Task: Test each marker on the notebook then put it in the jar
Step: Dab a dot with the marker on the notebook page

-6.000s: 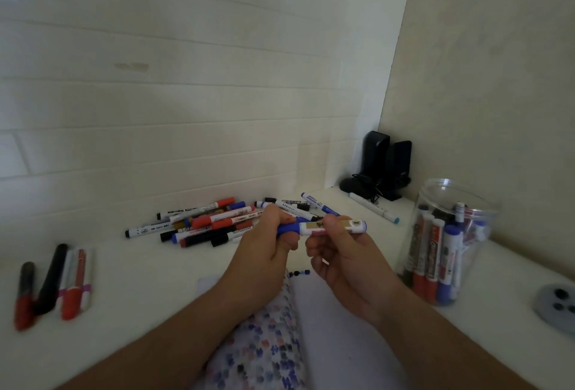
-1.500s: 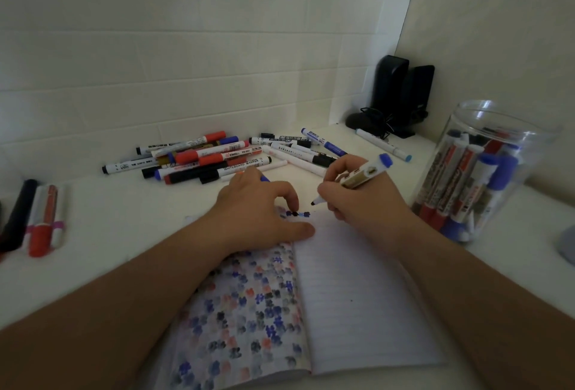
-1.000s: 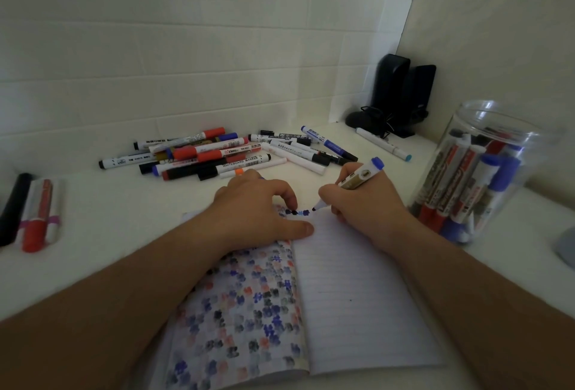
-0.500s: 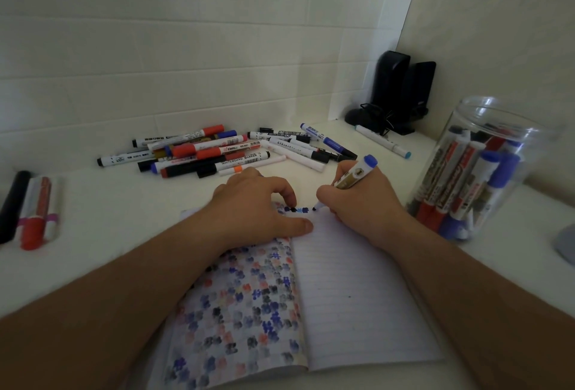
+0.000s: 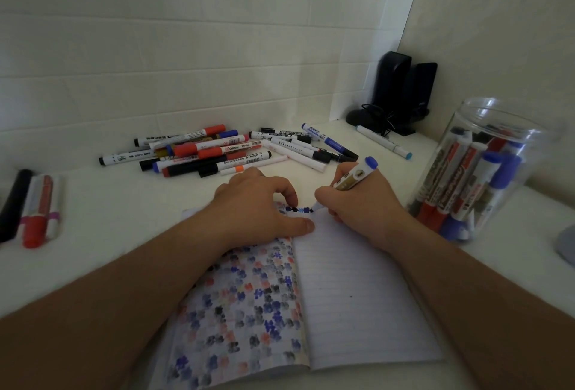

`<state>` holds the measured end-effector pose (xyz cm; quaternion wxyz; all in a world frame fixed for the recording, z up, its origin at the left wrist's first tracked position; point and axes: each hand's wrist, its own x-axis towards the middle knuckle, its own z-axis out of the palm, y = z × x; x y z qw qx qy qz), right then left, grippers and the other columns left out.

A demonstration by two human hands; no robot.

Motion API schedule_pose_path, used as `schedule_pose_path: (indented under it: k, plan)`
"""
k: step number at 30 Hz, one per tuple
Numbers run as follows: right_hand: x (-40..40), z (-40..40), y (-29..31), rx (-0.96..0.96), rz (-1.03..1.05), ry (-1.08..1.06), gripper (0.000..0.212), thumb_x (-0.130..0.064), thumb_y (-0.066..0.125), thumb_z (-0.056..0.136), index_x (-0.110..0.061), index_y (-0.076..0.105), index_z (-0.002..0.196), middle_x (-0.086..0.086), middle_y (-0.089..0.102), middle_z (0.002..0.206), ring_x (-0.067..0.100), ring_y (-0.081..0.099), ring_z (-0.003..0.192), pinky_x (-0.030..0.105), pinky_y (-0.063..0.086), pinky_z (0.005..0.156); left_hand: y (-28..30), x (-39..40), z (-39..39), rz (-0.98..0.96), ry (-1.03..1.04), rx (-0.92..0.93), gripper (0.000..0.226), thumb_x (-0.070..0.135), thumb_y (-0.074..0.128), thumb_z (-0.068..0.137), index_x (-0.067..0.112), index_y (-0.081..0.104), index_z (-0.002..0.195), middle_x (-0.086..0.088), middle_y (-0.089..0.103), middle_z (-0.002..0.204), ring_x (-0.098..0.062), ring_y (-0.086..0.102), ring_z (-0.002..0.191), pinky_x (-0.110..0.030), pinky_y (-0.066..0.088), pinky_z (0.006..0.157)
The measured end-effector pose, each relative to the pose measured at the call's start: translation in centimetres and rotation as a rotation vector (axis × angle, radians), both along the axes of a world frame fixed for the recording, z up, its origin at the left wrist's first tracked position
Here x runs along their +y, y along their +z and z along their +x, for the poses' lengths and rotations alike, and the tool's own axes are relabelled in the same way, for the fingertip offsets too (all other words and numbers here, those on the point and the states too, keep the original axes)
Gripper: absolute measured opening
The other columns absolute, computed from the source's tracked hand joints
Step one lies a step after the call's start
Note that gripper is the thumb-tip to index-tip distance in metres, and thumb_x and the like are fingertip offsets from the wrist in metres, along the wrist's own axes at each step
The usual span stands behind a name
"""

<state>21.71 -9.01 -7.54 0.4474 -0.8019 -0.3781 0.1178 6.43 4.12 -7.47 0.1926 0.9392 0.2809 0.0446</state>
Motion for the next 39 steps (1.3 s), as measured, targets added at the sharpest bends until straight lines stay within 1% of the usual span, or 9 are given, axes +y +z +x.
schedule_pose_path:
  k: [2, 7, 12, 15, 18, 24, 29, 34, 39]
  plan:
    - [0.11, 0.06, 0.04, -0.012, 0.003, -0.006, 0.024, -0.02, 0.074, 0.075, -0.017, 0.051, 0.07, 0.004, 0.053, 0.06, 0.018, 0.053, 0.058, 0.035, 0.05, 0.059, 0.0, 0.01, -0.01, -0.001, 0.0, 0.001, 0.053, 0.087, 0.065, 0.064, 0.053, 0.058, 0.103, 0.016, 0.038, 0.103, -0.016, 0.045, 0.109, -0.043, 0.046, 0.098]
    - [0.07, 0.17, 0.05, 0.031, 0.028, -0.014, 0.024, -0.016, 0.073, 0.076, -0.017, 0.05, 0.071, 0.004, 0.052, 0.061, 0.018, 0.053, 0.058, 0.033, 0.049, 0.058, -0.02, 0.04, -0.01, -0.001, 0.004, 0.0, 0.053, 0.087, 0.065, 0.064, 0.053, 0.058, 0.103, 0.017, 0.038, 0.103, -0.015, 0.046, 0.108, -0.044, 0.046, 0.099]
    - [-0.03, 0.13, 0.1, 0.067, 0.051, -0.022, 0.02, -0.016, 0.075, 0.078, -0.013, 0.056, 0.076, 0.02, 0.064, 0.068, 0.013, 0.059, 0.052, 0.026, 0.052, 0.054, 0.01, 0.0, 0.01, -0.002, 0.004, 0.001, 0.053, 0.087, 0.066, 0.064, 0.052, 0.059, 0.104, 0.017, 0.038, 0.103, -0.016, 0.046, 0.108, -0.044, 0.046, 0.099]
    - [-0.03, 0.14, 0.02, 0.048, 0.045, -0.01, 0.02, -0.016, 0.077, 0.079, -0.013, 0.057, 0.077, 0.021, 0.067, 0.075, 0.012, 0.059, 0.052, 0.025, 0.054, 0.054, 0.05, -0.04, 0.04, -0.001, 0.007, 0.003, 0.053, 0.087, 0.066, 0.064, 0.053, 0.059, 0.103, 0.015, 0.039, 0.103, -0.016, 0.046, 0.108, -0.044, 0.047, 0.098]
    - [-0.04, 0.11, -0.03, 0.013, 0.028, -0.003, 0.023, -0.017, 0.077, 0.079, -0.015, 0.055, 0.076, 0.018, 0.066, 0.069, 0.012, 0.059, 0.051, 0.029, 0.054, 0.056, 0.11, -0.08, 0.01, -0.003, 0.008, 0.005, 0.053, 0.088, 0.065, 0.064, 0.053, 0.059, 0.103, 0.015, 0.039, 0.103, -0.016, 0.046, 0.108, -0.044, 0.047, 0.099]
    - [-0.2, 0.09, 0.12, 0.026, -0.005, 0.028, 0.027, -0.017, 0.075, 0.077, -0.017, 0.05, 0.069, -0.001, 0.054, 0.054, 0.012, 0.053, 0.049, 0.027, 0.047, 0.052, 0.2, -0.18, -0.14, -0.007, 0.006, 0.0, 0.053, 0.087, 0.065, 0.064, 0.052, 0.059, 0.103, 0.017, 0.038, 0.102, -0.017, 0.046, 0.108, -0.045, 0.046, 0.099]
    - [-0.27, 0.21, -0.02, 0.11, 0.086, -0.023, 0.024, -0.014, 0.075, 0.078, -0.016, 0.051, 0.072, 0.005, 0.058, 0.06, 0.013, 0.055, 0.051, 0.025, 0.05, 0.053, 0.47, -0.42, -0.24, -0.016, 0.006, 0.001, 0.053, 0.087, 0.066, 0.064, 0.052, 0.059, 0.103, 0.018, 0.038, 0.102, -0.017, 0.046, 0.109, -0.046, 0.046, 0.1]
    - [-0.18, 0.09, 0.04, 0.054, 0.03, -0.01, 0.023, -0.016, 0.075, 0.077, -0.016, 0.052, 0.074, 0.004, 0.058, 0.062, 0.012, 0.056, 0.052, 0.029, 0.051, 0.055, 0.43, -0.45, -0.23, -0.017, 0.008, -0.002, 0.054, 0.087, 0.065, 0.064, 0.051, 0.059, 0.104, 0.017, 0.039, 0.102, -0.016, 0.046, 0.108, -0.046, 0.047, 0.099]
    - [-0.26, -0.19, 0.44, 0.119, 0.056, 0.009, 0.025, -0.012, 0.072, 0.08, -0.016, 0.05, 0.07, 0.003, 0.054, 0.056, 0.011, 0.051, 0.046, 0.024, 0.046, 0.048, 0.35, -0.53, -0.62, -0.022, -0.009, -0.034, 0.048, 0.081, 0.064, 0.074, 0.054, 0.052, 0.113, 0.015, 0.041, 0.107, -0.015, 0.047, 0.11, -0.044, 0.045, 0.098]
